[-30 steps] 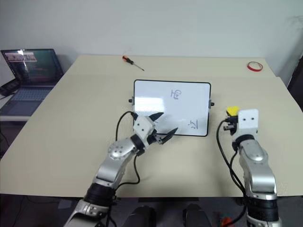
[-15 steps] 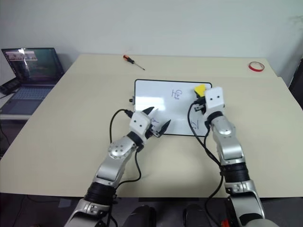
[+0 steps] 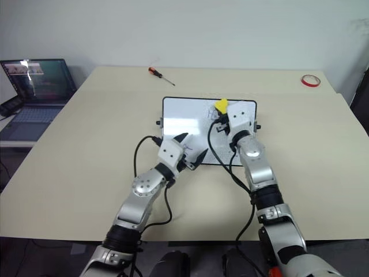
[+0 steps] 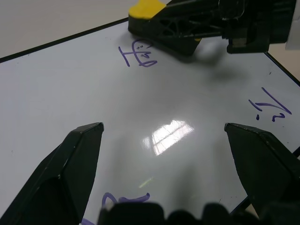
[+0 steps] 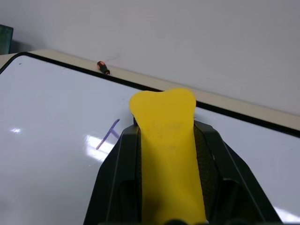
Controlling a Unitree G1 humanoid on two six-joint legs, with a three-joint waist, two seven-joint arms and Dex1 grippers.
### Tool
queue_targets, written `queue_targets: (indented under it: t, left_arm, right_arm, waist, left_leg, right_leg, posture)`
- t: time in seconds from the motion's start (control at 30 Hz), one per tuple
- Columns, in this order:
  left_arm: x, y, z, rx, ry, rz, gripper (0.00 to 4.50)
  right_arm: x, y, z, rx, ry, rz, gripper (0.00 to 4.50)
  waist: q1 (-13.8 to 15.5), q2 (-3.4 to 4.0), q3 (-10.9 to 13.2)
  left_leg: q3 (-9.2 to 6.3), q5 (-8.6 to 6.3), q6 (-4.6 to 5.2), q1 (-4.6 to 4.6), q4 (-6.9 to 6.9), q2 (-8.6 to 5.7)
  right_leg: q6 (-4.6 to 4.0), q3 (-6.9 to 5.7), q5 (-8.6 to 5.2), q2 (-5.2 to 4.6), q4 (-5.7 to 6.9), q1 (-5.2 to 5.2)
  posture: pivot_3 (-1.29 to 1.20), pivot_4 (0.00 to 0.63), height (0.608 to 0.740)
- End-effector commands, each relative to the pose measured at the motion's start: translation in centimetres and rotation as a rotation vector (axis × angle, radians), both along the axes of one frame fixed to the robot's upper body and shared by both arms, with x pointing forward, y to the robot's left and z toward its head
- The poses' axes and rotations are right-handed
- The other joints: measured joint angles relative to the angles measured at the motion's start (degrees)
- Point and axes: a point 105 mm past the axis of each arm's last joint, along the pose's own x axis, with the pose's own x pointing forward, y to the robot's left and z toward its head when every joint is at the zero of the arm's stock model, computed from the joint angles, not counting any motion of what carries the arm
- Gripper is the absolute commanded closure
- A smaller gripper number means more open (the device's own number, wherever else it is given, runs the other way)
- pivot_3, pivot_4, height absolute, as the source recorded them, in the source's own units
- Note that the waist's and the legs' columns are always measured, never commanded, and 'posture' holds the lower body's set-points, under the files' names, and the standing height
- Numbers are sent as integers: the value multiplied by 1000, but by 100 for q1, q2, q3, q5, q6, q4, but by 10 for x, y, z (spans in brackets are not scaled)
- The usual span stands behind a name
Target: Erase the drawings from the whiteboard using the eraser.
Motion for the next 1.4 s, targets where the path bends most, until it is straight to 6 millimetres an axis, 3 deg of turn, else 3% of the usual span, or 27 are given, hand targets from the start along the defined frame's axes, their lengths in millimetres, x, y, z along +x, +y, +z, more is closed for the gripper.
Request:
queue_targets:
  t: [0.03,0.2,0.33,0.63,0.9,1.0,1.1,1.27,1.4]
  left_arm:
    - [-3,-3,18,-14,-61,-12,0]
    - [-4,-3,18,-17,-60,-7,0]
    - [-3,-2,18,-19,-59,-1,0]
    - [-3,-5,18,-22,-57,-10,0]
    - [-3,-10,20,-20,-59,-29,0]
    - [-3,-9,20,-19,-60,-31,0]
    - [-4,-9,19,-17,-59,-31,0]
    - [-5,-8,18,-15,-56,-29,0]
    - [-6,-8,16,-18,-52,-26,0]
  right_arm:
    - [-6,14,7,-9,-25,59,3354]
    - [-18,33,-3,-29,9,160,3354]
    - [-22,36,-4,-74,-7,189,3354]
    - [12,-25,19,-103,-79,-140,3354]
    - [0,5,17,-110,-106,-31,3354]
    - [-11,30,12,-95,-97,95,3354]
    - [-18,43,13,-87,-101,163,3354]
    - [-14,43,17,-99,-109,155,3354]
    - [3,25,22,-150,-122,22,3354]
  waist:
    - [-1,0,0]
    - [-6,1,0]
    - [2,1,0]
    - [14,0,0]
    - [-54,1,0]
    - [-85,1,0]
    - [-114,1,1]
    - [-110,1,1]
    - [-109,1,1]
  left_leg:
    - [0,0,0,0,0,0]
    - [0,0,0,0,0,1]
    - [-2,0,0,1,2,0]
    - [-3,1,-1,4,4,-1]
    - [1,1,-1,2,1,1]
    - [1,1,-1,2,1,0]
    - [0,1,-1,2,1,1]
    - [-2,1,-1,2,2,-1]
    - [-3,1,-1,2,2,-1]
  right_leg:
    - [0,0,0,0,0,0]
    - [0,1,0,0,2,0]
    - [0,-2,0,0,5,0]
    - [0,-2,0,-1,9,2]
    - [0,1,0,-1,9,0]
    - [0,1,0,-1,8,0]
    - [0,1,0,-1,9,-1]
    - [0,-2,0,-2,7,1]
    - [0,-2,0,-2,9,-1]
  posture:
    - [0,150,740]
    - [0,150,740]
    - [0,150,740]
    - [0,150,740]
    - [0,150,740]
    - [0,150,740]
    - [0,150,740]
    - [0,150,740]
    - [0,150,740]
